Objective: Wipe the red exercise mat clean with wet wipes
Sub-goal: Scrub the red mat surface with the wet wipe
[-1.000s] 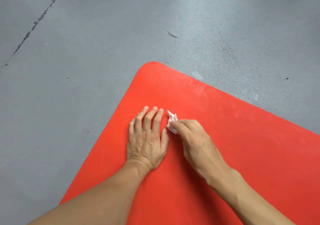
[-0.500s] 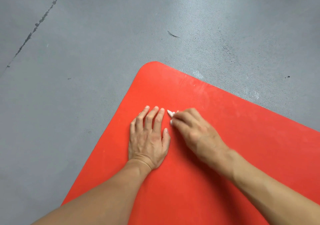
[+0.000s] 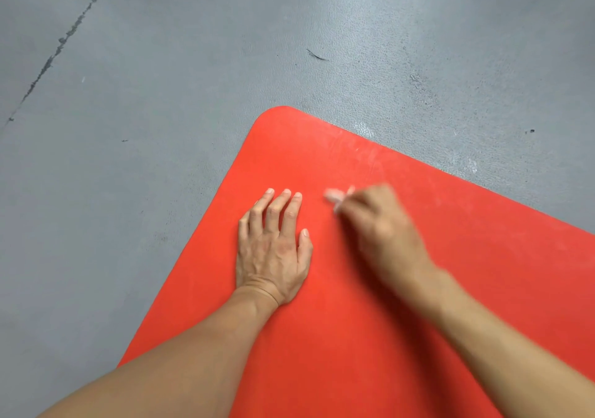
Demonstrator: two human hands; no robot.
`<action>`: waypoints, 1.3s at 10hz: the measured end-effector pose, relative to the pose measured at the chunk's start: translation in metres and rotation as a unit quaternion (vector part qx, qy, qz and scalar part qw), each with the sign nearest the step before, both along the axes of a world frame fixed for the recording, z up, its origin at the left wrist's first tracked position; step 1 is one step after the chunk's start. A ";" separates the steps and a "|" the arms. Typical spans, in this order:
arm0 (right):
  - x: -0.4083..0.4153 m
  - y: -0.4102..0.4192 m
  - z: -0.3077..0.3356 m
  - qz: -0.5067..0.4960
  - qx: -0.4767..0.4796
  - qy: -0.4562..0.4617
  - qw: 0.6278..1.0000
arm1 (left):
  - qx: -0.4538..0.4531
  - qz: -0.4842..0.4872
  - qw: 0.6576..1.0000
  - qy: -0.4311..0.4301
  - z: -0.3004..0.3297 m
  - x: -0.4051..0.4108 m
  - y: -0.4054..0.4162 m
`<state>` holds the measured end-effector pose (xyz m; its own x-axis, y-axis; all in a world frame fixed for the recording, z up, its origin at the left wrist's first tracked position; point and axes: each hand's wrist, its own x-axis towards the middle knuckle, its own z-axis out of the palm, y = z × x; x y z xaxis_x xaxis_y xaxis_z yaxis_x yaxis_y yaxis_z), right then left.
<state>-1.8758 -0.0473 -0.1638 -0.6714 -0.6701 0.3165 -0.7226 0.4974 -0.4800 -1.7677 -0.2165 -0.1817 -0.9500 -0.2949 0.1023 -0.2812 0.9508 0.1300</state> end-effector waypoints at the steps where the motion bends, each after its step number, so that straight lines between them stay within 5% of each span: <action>1: -0.065 -0.001 -0.002 -0.174 -0.017 -0.002 0.985 | 0.003 0.001 1.000 0.001 0.000 0.001 0.000; 2: -0.015 -0.013 0.000 -0.199 -0.025 -0.041 0.979 | 0.001 0.002 1.000 -0.001 0.000 0.001 -0.001; 3: 0.057 -0.012 0.006 -0.044 -0.030 -0.057 0.997 | 0.000 0.001 1.000 0.000 0.000 0.001 0.000; 4: 0.013 -0.019 0.002 0.015 -0.022 -0.012 1.000 | -0.002 -0.002 1.000 0.001 0.000 0.001 0.000; 6: -0.076 -0.052 -0.002 -0.204 -0.036 -0.034 0.978 | -0.004 0.001 1.000 0.006 -0.001 0.000 0.000; 7: -0.013 -0.031 0.004 -0.167 -0.035 -0.050 0.984 | -0.002 0.003 1.000 0.004 -0.001 0.000 0.000; 8: 0.045 -0.005 0.009 0.002 -0.015 -0.050 0.999 | -0.001 0.002 1.000 0.004 0.000 0.001 0.000; 9: -0.010 -0.004 0.003 -0.002 0.002 0.005 1.000 | -0.004 0.003 1.000 0.003 0.000 0.000 -0.001; 10: -0.076 -0.005 -0.001 -0.185 -0.011 0.001 0.983 | -0.004 0.005 1.000 -0.001 -0.001 0.000 0.000; 11: -0.039 -0.008 0.001 -0.232 -0.022 -0.019 0.972 | -0.002 0.006 1.000 0.003 0.000 0.000 0.000; 12: 0.047 0.007 0.007 -0.100 -0.021 -0.052 0.993 | -0.001 0.006 1.000 0.004 0.000 0.000 0.001; 13: 0.051 0.027 0.010 0.021 0.009 -0.030 0.999 | 0.001 0.006 1.000 0.006 0.001 0.000 0.001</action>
<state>-1.8248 -0.0204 -0.1535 -0.6604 -0.7029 0.2643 -0.7130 0.4765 -0.5144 -1.7682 -0.2156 -0.1808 -0.9448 -0.3074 0.1136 -0.2916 0.9468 0.1364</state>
